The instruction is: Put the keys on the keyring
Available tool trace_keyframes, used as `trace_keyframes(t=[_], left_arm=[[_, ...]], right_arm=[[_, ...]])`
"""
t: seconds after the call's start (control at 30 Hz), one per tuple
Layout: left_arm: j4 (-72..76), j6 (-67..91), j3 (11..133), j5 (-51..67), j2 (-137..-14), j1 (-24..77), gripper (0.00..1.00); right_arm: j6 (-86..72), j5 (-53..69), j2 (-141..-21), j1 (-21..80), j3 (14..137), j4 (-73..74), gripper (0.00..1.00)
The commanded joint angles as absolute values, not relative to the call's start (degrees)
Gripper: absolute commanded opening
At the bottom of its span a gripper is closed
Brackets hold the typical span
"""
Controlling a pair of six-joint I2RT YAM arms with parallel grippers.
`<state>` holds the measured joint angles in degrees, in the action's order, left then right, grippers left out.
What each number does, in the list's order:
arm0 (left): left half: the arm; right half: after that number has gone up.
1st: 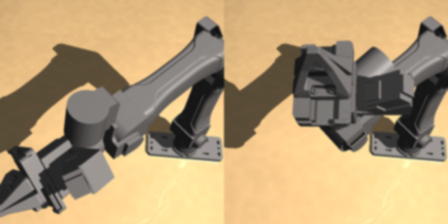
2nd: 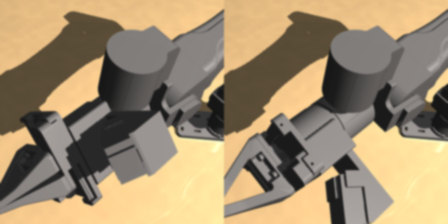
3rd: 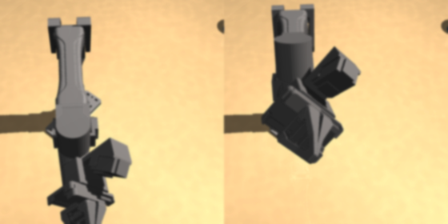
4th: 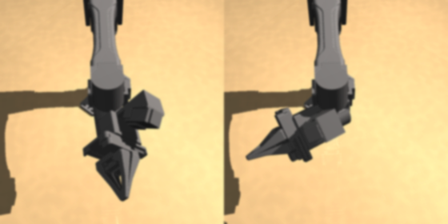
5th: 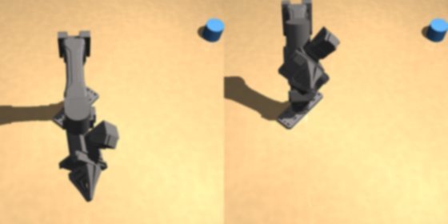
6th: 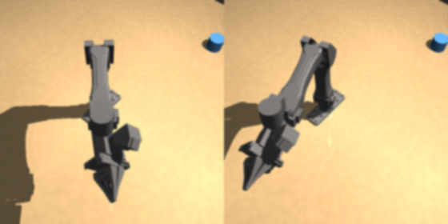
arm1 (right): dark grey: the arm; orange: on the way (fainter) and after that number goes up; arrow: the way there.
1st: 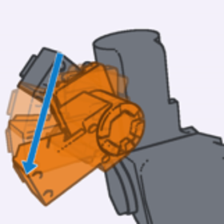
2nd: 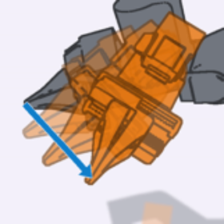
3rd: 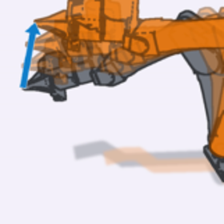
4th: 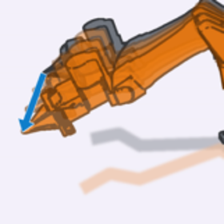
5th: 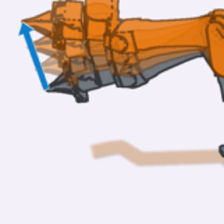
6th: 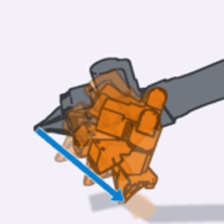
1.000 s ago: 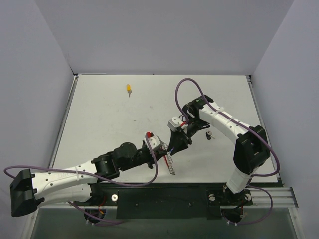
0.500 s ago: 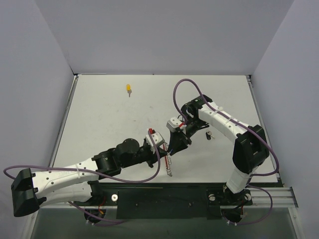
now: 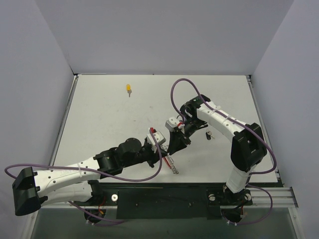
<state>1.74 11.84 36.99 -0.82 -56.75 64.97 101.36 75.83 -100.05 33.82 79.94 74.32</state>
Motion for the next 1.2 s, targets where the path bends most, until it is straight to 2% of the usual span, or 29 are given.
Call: trace_keyframes(t=[0.0,0.33,0.43,0.47,0.77,1.17], left_arm=[[5.9,13.4,41.1,-3.4,-57.1,64.3,0.0],[6.8,15.8,40.9,-4.8,-56.7,64.3,0.0],[7.2,16.3,40.6,-5.1,-56.5,64.4,0.0],[7.4,16.3,40.6,-5.2,-56.5,64.3,0.0],[10.0,16.2,38.4,-4.4,-55.9,64.3,0.0],[22.8,15.7,28.3,-3.3,-51.9,64.3,0.0]], right_arm=[[101.6,80.2,-99.8,35.1,81.6,89.9,0.13],[102.0,80.2,-100.2,35.1,81.4,89.9,0.12],[102.0,80.2,-100.3,35.0,81.5,89.9,0.01],[102.0,80.2,-100.2,35.1,81.5,90.0,0.0],[100.0,80.9,-100.3,34.5,82.0,89.9,0.0],[98.2,82.2,-99.9,33.3,82.0,89.9,0.0]])
